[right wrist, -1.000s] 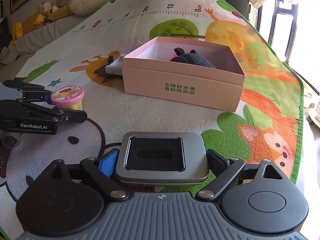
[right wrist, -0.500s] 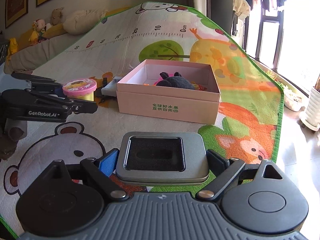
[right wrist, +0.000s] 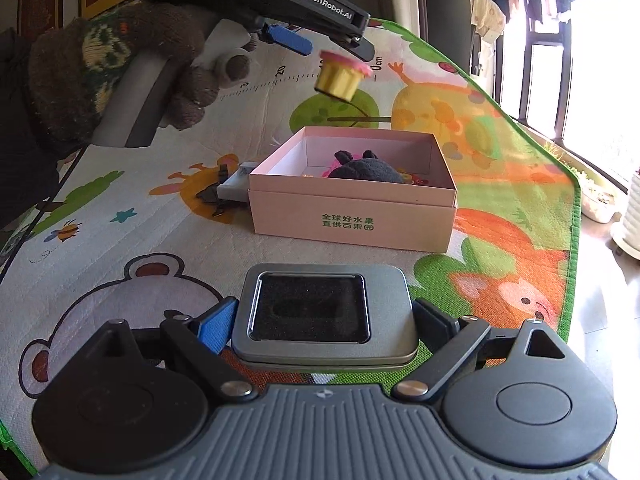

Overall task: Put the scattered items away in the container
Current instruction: 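Release the cup toy into the box with left tool while right tool holds the tin, then lower the silver tin into the pink box and open the right tool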

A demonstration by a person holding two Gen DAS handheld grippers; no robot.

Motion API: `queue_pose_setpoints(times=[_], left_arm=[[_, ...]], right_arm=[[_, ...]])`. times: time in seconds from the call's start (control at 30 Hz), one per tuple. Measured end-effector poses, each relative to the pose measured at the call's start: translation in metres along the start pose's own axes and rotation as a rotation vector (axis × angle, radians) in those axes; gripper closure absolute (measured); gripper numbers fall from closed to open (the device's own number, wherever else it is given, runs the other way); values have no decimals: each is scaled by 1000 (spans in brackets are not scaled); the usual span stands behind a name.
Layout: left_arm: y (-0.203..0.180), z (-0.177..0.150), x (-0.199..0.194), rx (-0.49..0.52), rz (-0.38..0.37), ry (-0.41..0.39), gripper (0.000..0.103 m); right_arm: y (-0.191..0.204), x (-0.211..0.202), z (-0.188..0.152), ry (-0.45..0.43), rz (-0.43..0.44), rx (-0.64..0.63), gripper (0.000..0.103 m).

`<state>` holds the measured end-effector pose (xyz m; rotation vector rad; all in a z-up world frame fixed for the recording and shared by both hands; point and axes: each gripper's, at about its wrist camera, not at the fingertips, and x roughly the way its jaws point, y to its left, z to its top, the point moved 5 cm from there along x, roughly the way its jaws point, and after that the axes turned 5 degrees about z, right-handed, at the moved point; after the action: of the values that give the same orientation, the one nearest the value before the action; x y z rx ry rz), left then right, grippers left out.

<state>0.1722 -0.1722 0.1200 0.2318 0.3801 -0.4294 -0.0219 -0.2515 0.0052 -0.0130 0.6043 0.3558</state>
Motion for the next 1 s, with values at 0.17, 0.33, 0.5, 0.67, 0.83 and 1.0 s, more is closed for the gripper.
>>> queue_pose_setpoints(times=[0.17,0.33,0.5,0.67,0.83,1.0], left_arm=[[-2,-31,-10,45,1,23,8],[30,-84,-28,8,36,107,7],[69,-132,-46,-120,31,178,6],[79,-162,-61,-189,-15,205,6],[94,-174,-74,-227,-7,186,3],[108,-187,-68,-283,15,205,2]], right_arm=[[-4,6,4,21,-7,-25,11],[-15,13,20,49,-23,-37,11],[-30,21,74,13,-50,-59,11],[-36,64,138,-6,-137,-151,11],[-50,104,184,-25,-158,-84,11],[-48,137,197,8,-197,-54,11]])
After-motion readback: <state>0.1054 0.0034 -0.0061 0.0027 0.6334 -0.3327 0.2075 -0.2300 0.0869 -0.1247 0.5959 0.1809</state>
